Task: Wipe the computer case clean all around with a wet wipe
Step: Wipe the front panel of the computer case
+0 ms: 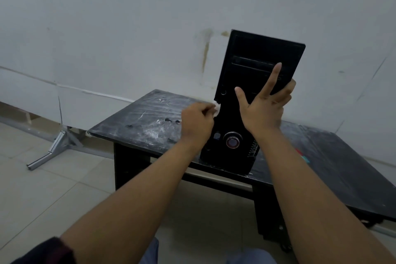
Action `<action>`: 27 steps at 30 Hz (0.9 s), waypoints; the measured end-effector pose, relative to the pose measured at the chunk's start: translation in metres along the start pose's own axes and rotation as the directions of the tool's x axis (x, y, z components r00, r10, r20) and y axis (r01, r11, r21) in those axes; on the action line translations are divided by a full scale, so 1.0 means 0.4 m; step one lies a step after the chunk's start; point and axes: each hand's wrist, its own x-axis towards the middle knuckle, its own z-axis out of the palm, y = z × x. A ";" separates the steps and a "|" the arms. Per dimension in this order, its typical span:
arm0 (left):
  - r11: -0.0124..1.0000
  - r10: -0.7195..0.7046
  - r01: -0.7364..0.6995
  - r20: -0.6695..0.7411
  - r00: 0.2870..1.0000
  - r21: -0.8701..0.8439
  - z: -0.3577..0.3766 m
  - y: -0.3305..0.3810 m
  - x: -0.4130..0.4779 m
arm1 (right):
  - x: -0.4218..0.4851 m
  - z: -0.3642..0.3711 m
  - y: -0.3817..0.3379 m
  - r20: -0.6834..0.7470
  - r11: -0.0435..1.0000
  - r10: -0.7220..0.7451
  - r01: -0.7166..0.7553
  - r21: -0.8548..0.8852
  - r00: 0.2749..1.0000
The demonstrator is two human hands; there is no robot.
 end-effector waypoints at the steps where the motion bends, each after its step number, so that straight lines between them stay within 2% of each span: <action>1: 1.000 -0.004 0.004 0.001 1.000 -0.014 0.002 0.000 0.003 | -0.001 0.000 0.002 0.001 1.000 0.004 -0.004 -0.002 1.000; 6: 0.991 -0.127 0.132 0.105 0.986 -0.038 0.010 -0.085 -0.114 | -0.001 0.002 0.003 -0.002 1.000 0.005 -0.005 -0.007 1.000; 10: 0.962 -0.266 0.272 0.217 0.939 0.004 0.009 -0.144 -0.201 | -0.004 0.004 0.001 -0.011 1.000 0.007 -0.007 -0.003 1.000; 12: 0.961 -0.270 0.275 0.229 0.935 0.010 0.010 -0.143 -0.199 | -0.002 0.004 0.003 -0.016 1.000 0.003 -0.003 -0.007 1.000; 15: 0.975 -0.219 0.220 0.192 0.957 0.019 0.010 -0.109 -0.156 | -0.001 0.006 0.007 -0.027 1.000 -0.001 0.001 -0.017 1.000; 18: 0.997 -0.074 0.075 0.031 0.997 -0.023 0.009 -0.037 -0.079 | 0.000 0.012 0.008 -0.041 1.000 -0.009 0.007 -0.030 0.999; 22: 0.990 0.106 -0.117 -0.132 0.986 -0.079 0.017 0.043 0.016 | 0.002 0.015 0.012 -0.054 0.999 -0.011 0.009 -0.034 0.998; 25: 0.967 0.251 -0.253 -0.113 0.961 -0.006 0.014 0.002 0.005 | 0.001 0.017 0.013 -0.059 0.999 -0.014 0.011 -0.046 0.998; 27: 0.955 0.294 -0.293 -0.016 0.956 0.049 0.010 -0.065 -0.049 | -0.001 0.015 0.015 -0.057 0.999 -0.016 0.013 -0.051 0.998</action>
